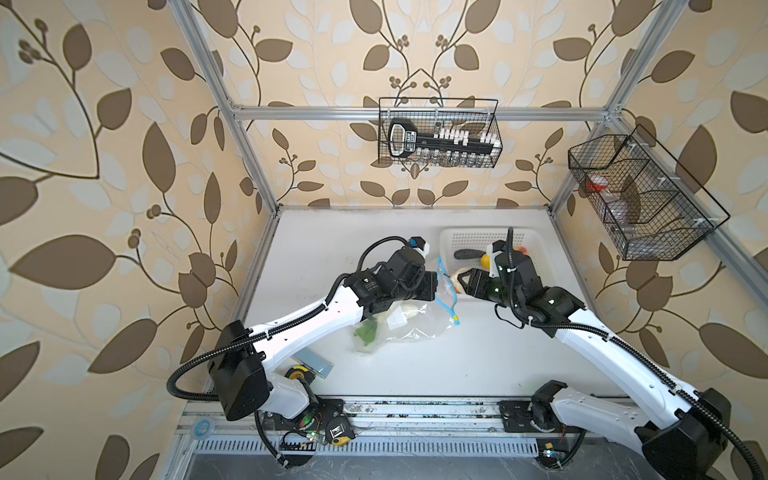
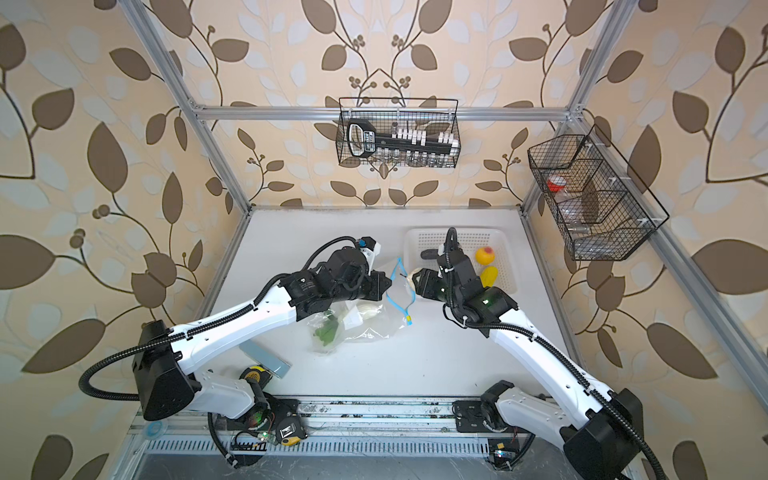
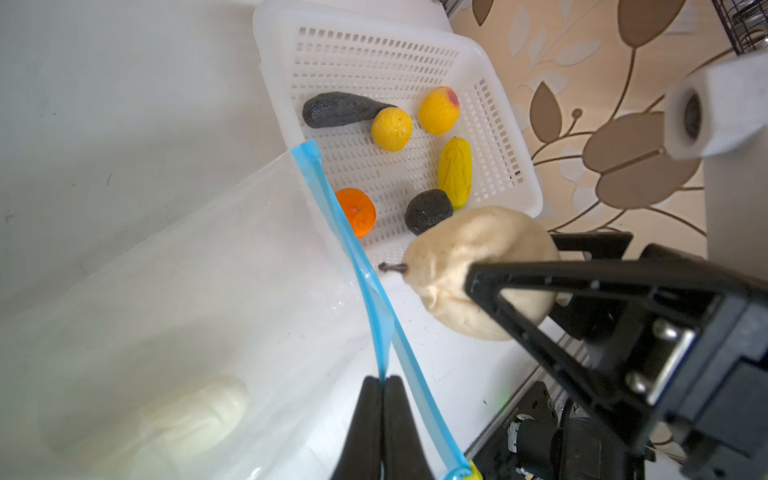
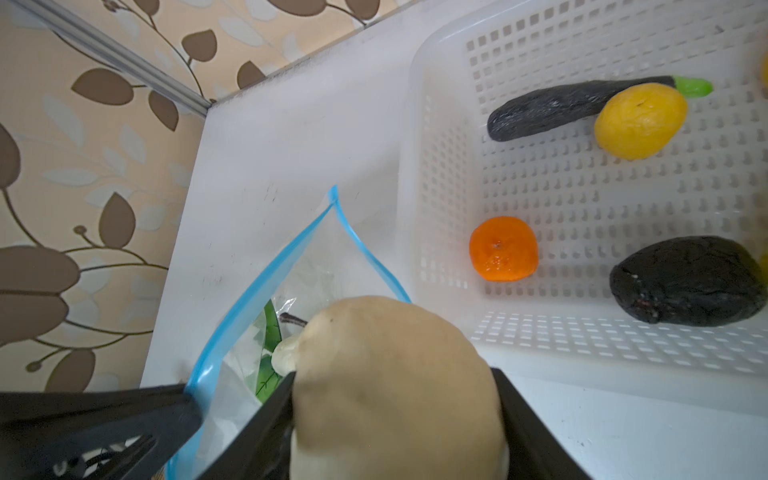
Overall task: Place the food in the zip-top bag and seal the zipper
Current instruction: 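Lift the pale pear with the right gripper and carry it to the bag opening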
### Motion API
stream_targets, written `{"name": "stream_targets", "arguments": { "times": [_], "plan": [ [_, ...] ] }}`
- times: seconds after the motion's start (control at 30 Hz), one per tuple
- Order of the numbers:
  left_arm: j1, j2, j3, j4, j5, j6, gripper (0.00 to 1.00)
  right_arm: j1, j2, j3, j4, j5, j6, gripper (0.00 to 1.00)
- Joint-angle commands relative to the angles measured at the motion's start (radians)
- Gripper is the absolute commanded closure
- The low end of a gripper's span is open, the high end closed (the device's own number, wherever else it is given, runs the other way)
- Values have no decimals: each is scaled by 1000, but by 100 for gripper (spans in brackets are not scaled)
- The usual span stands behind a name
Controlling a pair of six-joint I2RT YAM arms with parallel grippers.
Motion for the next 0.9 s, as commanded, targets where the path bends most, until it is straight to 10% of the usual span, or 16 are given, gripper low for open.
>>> {"name": "stream_targets", "arguments": {
  "times": [0.0,0.87],
  "plan": [
    [8,-3,40,33,11,-7,100,35,21,31,-17,32,18,41],
    [8,-23,19,53,9,-14,100,119,147,38,71,58,68,41]
  ]
}}
